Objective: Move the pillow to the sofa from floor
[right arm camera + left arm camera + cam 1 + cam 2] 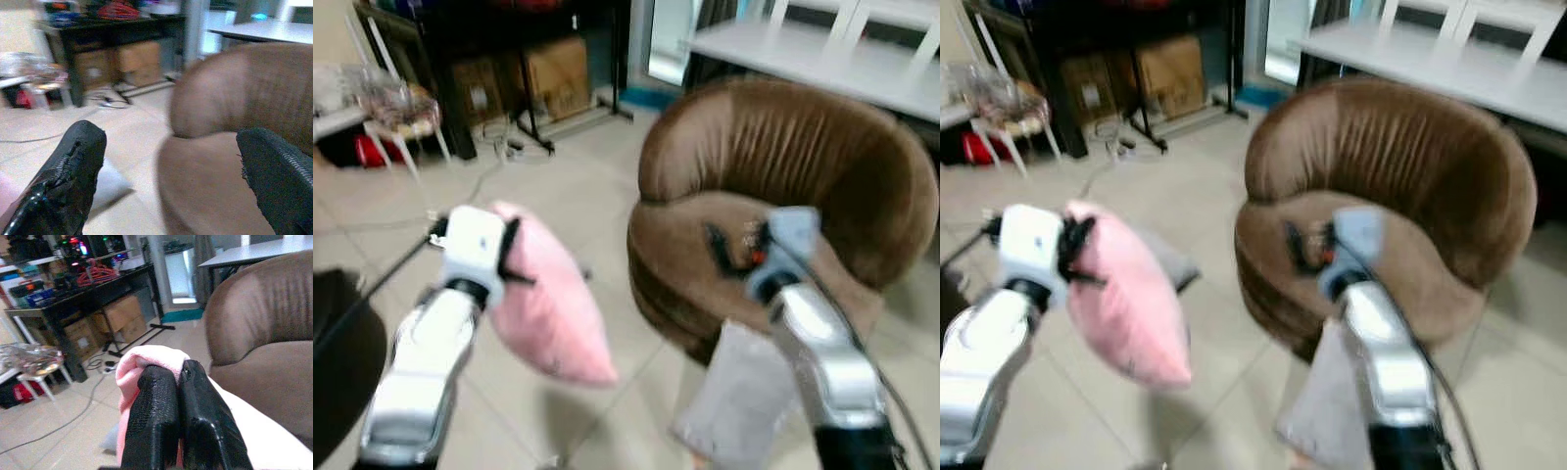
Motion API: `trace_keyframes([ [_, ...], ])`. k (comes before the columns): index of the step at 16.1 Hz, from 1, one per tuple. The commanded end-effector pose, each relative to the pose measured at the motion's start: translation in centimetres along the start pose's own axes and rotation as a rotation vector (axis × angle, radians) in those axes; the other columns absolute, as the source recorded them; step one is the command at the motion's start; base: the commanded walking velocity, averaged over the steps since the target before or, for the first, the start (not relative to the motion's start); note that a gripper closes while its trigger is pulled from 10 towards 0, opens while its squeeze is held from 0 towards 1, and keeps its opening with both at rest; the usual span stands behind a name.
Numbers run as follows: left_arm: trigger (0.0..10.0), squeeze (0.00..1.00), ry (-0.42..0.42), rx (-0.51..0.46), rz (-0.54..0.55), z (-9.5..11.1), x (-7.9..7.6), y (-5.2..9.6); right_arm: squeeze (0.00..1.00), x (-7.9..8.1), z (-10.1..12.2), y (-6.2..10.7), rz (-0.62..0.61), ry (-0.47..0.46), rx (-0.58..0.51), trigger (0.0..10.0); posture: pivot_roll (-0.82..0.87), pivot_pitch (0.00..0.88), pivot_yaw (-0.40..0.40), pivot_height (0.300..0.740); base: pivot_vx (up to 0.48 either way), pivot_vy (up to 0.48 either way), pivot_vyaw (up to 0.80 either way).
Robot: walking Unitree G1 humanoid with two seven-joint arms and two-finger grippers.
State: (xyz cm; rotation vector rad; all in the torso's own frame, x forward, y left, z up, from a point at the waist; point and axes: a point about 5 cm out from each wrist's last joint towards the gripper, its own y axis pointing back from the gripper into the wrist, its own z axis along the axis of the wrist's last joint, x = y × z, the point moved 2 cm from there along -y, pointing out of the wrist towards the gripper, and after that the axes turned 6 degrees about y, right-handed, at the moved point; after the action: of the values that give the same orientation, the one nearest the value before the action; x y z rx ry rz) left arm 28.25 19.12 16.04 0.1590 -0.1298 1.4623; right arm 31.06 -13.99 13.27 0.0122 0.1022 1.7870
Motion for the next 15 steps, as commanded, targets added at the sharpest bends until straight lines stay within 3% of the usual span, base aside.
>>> trace_keyframes([
  [1, 10.0, 0.00, -0.021, -0.047, -0.002, 0.9, -0.1, -0.1, 0.00, -0.7, 0.8, -0.3, -0.001, 0.026, -0.029, 10.0, 0.00, 0.000, -0.006, 0.740, 0.000, 0.000, 0.00],
  [2, 10.0, 0.00, -0.029, -0.044, -0.004, 0.9, -0.1, -0.2, 0.00, -0.5, 1.1, -0.4, 0.042, 0.031, -0.038, 10.0, 0.00, 0.000, -0.009, 0.740, 0.000, 0.000, 0.00],
  [3, 10.0, 0.00, -0.060, -0.040, -0.018, 0.8, 0.2, -0.7, 1.00, -0.1, 0.8, -0.6, 0.188, 0.151, 0.040, 10.0, 0.01, 0.000, -0.010, 0.740, 0.000, 0.000, 0.00],
  [5, 10.0, 0.00, -0.072, -0.040, -0.015, 1.0, 0.5, -1.3, 1.00, 0.2, 1.2, -0.6, 0.277, 0.202, 0.048, 10.0, 0.01, 0.000, -0.010, 0.740, 0.000, 0.000, 0.00],
  [7, 10.0, 0.00, -0.092, -0.001, 0.015, 0.3, 0.9, -3.0, 1.00, 1.2, 2.1, -0.4, 0.441, 0.266, 0.065, 10.0, 0.00, 0.000, -0.006, 0.740, 0.000, 0.000, 0.00],
  [10, 10.0, 0.00, -0.145, 0.012, 0.051, -0.1, 1.4, -5.0, 1.00, 2.1, 1.0, 0.0, 0.566, 0.355, 0.154, 10.0, -0.01, 0.000, -0.002, 0.740, 0.000, 0.000, 0.00],
  [12, 10.0, 0.00, -0.107, 0.000, 0.012, 0.4, 1.3, -5.6, 1.00, 1.1, 0.2, -0.7, 0.464, 0.402, 0.183, 10.0, -0.01, 0.000, -0.002, 0.740, 0.000, 0.000, 0.00],
  [13, 10.0, 0.00, -0.061, 0.002, -0.029, 0.2, 1.2, -5.2, 1.00, -0.6, 0.2, -1.5, 0.277, 0.379, 0.156, 10.0, -0.01, 0.000, -0.002, 0.740, 0.000, 0.000, 0.00],
  [14, 10.0, 0.00, -0.050, 0.000, -0.026, 0.0, 1.2, -5.0, 1.00, -1.1, 0.3, -1.6, 0.216, 0.366, 0.135, 10.0, -0.01, 0.000, -0.002, 0.740, 0.000, 0.000, 0.00],
  [15, 10.0, 0.00, -0.049, 0.004, -0.007, -0.1, 1.4, -4.7, 0.80, -1.1, 0.3, -1.5, 0.198, 0.329, 0.125, 10.0, -0.01, 0.000, -0.003, 0.740, 0.000, 0.000, 0.00],
])
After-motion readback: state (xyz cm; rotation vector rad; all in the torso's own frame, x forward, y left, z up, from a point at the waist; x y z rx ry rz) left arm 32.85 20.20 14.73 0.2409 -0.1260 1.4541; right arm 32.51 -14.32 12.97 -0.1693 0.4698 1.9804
